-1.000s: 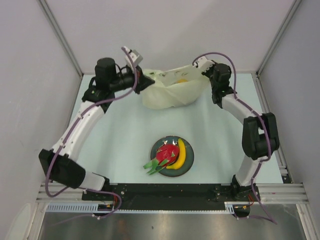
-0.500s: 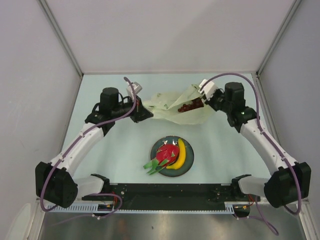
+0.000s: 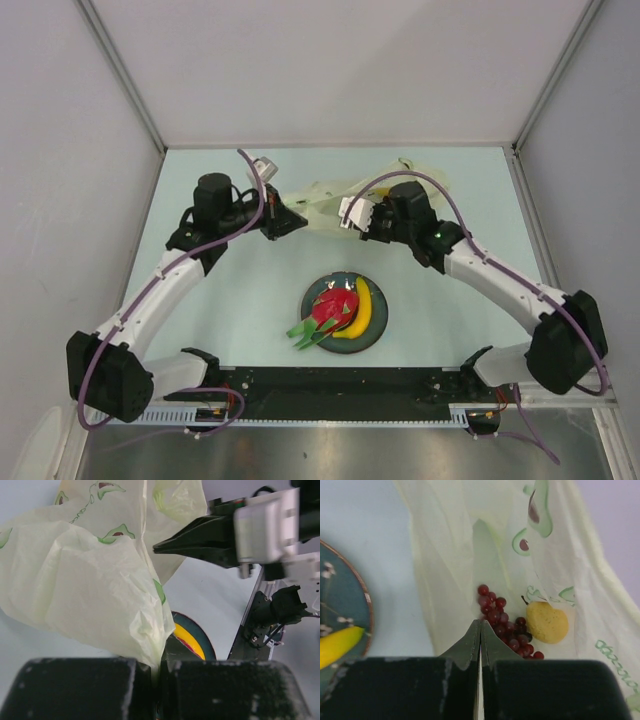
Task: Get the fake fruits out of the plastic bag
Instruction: Take out the fake fruit from the plastic bag.
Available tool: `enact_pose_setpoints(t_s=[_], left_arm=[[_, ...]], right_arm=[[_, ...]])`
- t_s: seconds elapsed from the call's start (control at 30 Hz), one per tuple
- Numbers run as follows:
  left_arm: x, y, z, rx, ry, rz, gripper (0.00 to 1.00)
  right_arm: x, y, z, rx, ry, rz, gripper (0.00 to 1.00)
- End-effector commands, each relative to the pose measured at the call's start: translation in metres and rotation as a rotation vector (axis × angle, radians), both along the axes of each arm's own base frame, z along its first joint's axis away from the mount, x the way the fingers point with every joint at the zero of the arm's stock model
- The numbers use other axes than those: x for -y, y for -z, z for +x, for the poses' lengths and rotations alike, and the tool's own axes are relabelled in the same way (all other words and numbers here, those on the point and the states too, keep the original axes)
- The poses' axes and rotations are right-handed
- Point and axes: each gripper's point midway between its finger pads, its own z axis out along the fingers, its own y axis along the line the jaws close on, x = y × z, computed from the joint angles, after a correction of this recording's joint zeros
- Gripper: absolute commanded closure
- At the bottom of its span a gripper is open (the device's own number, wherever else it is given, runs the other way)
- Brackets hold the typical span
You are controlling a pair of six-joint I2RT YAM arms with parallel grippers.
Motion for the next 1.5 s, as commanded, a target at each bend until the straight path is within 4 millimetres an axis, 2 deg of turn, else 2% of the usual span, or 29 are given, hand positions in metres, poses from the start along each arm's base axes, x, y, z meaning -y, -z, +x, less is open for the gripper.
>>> enact_pose_setpoints(t_s=[0.0, 0.03, 0.07, 0.13, 0.17, 0.2, 0.27, 0.3, 0.37, 0.4, 0.43, 0.47, 0.5, 0.53, 0.57, 0.6, 0.63, 0.67, 0.7, 0.77, 0.8, 0.87, 0.9, 0.97, 1.03, 1.07, 1.33, 1.47], left_arm=[[-0.002, -0.021, -0.005, 0.062, -0.004, -0.039, 1.00], [-0.002, -0.020, -0.006, 0.060, -0.005, -0.037, 1.00], [-0.003, -0.021, -0.007, 0.067, -0.004, -0.036, 1.00], [-0.004, -0.022, -0.007, 0.073, -0.004, -0.033, 1.00], [-0.003, -0.022, -0.008, 0.075, 0.000, -0.034, 1.00], [-0.003, -0.023, -0.009, 0.076, 0.002, -0.034, 1.00], [-0.003, -0.023, -0.010, 0.076, 0.010, -0.035, 1.00], [-0.002, -0.022, -0.011, 0.075, 0.016, -0.037, 1.00], [-0.002, -0.022, -0.011, 0.073, 0.020, -0.039, 1.00], [-0.001, -0.021, -0.011, 0.075, 0.023, -0.037, 1.00], [0.000, -0.021, -0.012, 0.074, 0.033, -0.037, 1.00], [0.000, -0.022, -0.012, 0.078, 0.039, -0.039, 1.00], [0.001, -0.021, -0.012, 0.077, 0.046, -0.038, 1.00], [0.001, -0.020, -0.013, 0.077, 0.052, -0.037, 1.00], [0.002, -0.020, -0.015, 0.076, 0.067, -0.040, 1.00], [0.003, -0.018, -0.015, 0.086, 0.081, -0.034, 1.00], [0.004, -0.016, -0.015, 0.086, 0.090, -0.031, 1.00], [0.004, -0.014, -0.016, 0.085, 0.099, -0.029, 1.00], [0.004, -0.013, -0.015, 0.090, 0.099, -0.024, 1.00], [0.005, -0.010, -0.015, 0.080, 0.111, -0.024, 1.00], [0.006, -0.009, -0.016, 0.080, 0.117, -0.025, 1.00], [0.007, -0.007, -0.015, 0.075, 0.124, -0.022, 1.00], [0.007, -0.006, -0.014, 0.075, 0.126, -0.018, 1.00], [0.007, -0.004, -0.012, 0.073, 0.127, -0.009, 1.00], [0.007, -0.006, -0.011, 0.078, 0.126, -0.008, 1.00], [0.008, -0.005, -0.009, 0.076, 0.126, -0.008, 1.00], [0.010, -0.007, -0.002, 0.081, 0.117, -0.016, 1.00], [0.009, -0.004, 0.000, 0.068, 0.099, -0.017, 1.00]], right_arm=[[0.011, -0.005, 0.051, 0.195, 0.092, -0.100, 1.00], [0.011, -0.005, 0.059, 0.232, 0.084, -0.130, 1.00], [0.014, 0.003, 0.069, 0.232, 0.094, -0.149, 1.00], [0.011, -0.005, 0.082, 0.276, 0.096, -0.151, 1.00], [0.013, -0.001, 0.088, 0.275, 0.100, -0.166, 1.00], [0.013, 0.011, 0.092, 0.257, 0.090, -0.195, 1.00], [0.014, 0.020, 0.099, 0.259, 0.068, -0.231, 1.00], [0.018, 0.033, 0.105, 0.241, 0.072, -0.252, 1.00], [0.021, 0.036, 0.115, 0.247, 0.075, -0.273, 1.00], [0.024, 0.050, 0.122, 0.222, 0.080, -0.292, 1.00], [0.025, 0.053, 0.127, 0.218, 0.082, -0.298, 0.98], [0.024, 0.049, 0.133, 0.217, 0.079, -0.307, 0.92], [0.027, 0.068, 0.136, 0.168, 0.074, -0.343, 0.84], [0.028, 0.074, 0.141, 0.145, 0.079, -0.375, 0.70], [0.027, 0.070, 0.147, 0.120, 0.074, -0.404, 0.66], [0.026, 0.088, 0.153, 0.077, 0.071, -0.435, 0.64], [0.025, 0.091, 0.156, 0.055, 0.062, -0.451, 0.59], [0.028, 0.099, 0.153, 0.014, 0.038, -0.488, 0.57], [0.022, 0.089, 0.164, 0.032, 0.031, -0.484, 0.55], [0.024, 0.109, 0.166, -0.025, -0.014, -0.534, 0.52], [0.021, 0.102, 0.175, 0.006, -0.028, -0.548, 0.51], [0.025, 0.119, 0.179, -0.027, -0.054, -0.610, 0.50], [0.024, 0.110, 0.187, 0.002, -0.072, -0.630, 0.50], [0.031, 0.130, 0.184, -0.053, -0.114, -0.691, 0.50], [0.030, 0.128, 0.188, -0.040, -0.143, -0.722, 0.51], [0.034, 0.134, 0.188, -0.047, -0.142, -0.760, 0.51], [0.042, 0.152, 0.187, -0.054, -0.178, -0.841, 0.52], [0.046, 0.164, 0.190, -0.009, -0.257, -0.924, 0.53]])
